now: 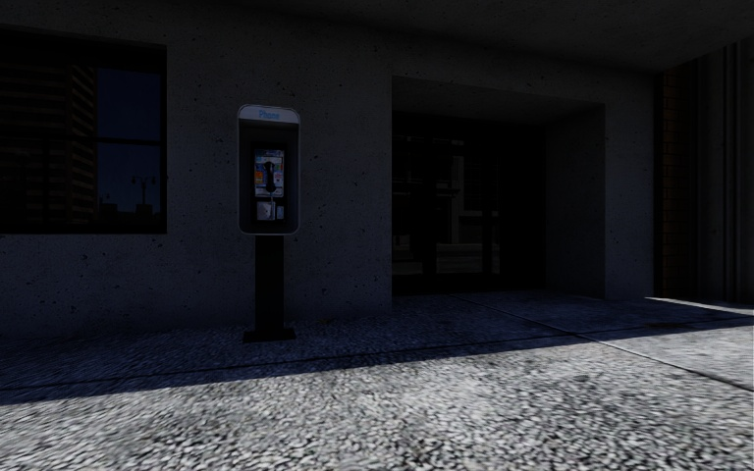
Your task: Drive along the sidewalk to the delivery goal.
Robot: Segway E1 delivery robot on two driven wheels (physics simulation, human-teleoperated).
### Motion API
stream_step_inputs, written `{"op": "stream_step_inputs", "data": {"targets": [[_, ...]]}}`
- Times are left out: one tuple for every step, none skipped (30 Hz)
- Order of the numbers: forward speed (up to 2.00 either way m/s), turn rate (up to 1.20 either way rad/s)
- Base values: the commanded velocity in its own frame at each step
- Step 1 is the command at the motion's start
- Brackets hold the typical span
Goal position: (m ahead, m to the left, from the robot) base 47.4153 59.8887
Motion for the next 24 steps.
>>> {"op": "stream_step_inputs", "data": {"targets": [[0.00, 0.00], [0.00, 0.00], [0.00, 0.00], [0.00, 0.00], [0.00, 0.00], [0.00, 0.00], [0.00, 0.00], [0.00, 0.00], [0.00, 0.00], [0.00, 0.00], [0.00, 0.00], [0.00, 0.00], [0.00, 0.00], [0.00, 0.00], [0.00, 0.00], [0.00, 0.00], [0.00, 0.00], [0.00, 0.00], [0.00, 0.00], [0.00, 0.00], [0.00, 0.00], [0.00, 0.00], [0.00, 0.00], [0.00, 0.00]]}}
